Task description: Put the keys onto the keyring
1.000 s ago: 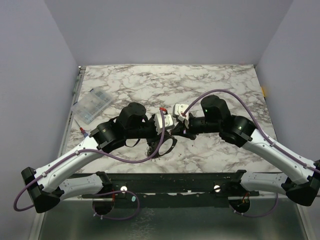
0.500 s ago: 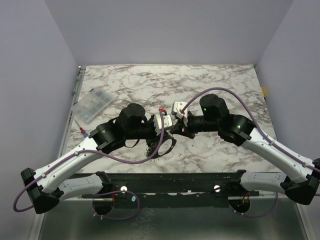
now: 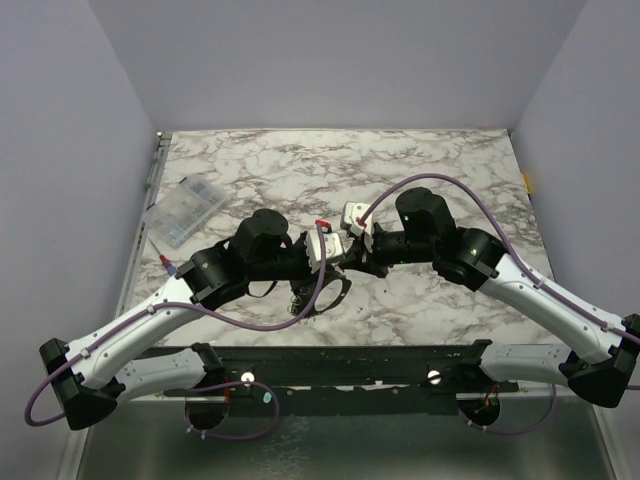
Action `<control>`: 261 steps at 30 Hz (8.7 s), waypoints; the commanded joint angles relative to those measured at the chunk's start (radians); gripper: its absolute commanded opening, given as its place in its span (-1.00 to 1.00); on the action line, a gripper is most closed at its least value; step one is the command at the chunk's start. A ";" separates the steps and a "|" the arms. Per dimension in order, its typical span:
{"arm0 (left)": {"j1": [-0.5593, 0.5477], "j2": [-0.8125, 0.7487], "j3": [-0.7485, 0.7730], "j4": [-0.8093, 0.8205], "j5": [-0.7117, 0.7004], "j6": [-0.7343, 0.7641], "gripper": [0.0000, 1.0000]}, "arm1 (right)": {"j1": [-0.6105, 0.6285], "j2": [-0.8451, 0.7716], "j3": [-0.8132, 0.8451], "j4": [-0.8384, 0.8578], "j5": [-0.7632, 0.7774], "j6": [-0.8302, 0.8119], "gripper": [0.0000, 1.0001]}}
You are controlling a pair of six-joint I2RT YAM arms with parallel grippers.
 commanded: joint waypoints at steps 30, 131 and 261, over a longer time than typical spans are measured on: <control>-0.006 -0.112 -0.069 0.093 0.057 0.117 -1.00 | -0.003 0.068 0.028 0.031 0.009 0.061 -0.99; -0.020 -0.186 -0.057 0.181 0.209 0.277 -1.00 | -0.023 -0.311 -0.119 0.307 -0.070 0.055 0.82; -0.020 -0.079 0.100 0.218 -0.030 -0.113 -0.47 | -0.067 0.064 0.297 -0.212 -0.231 -0.047 -0.99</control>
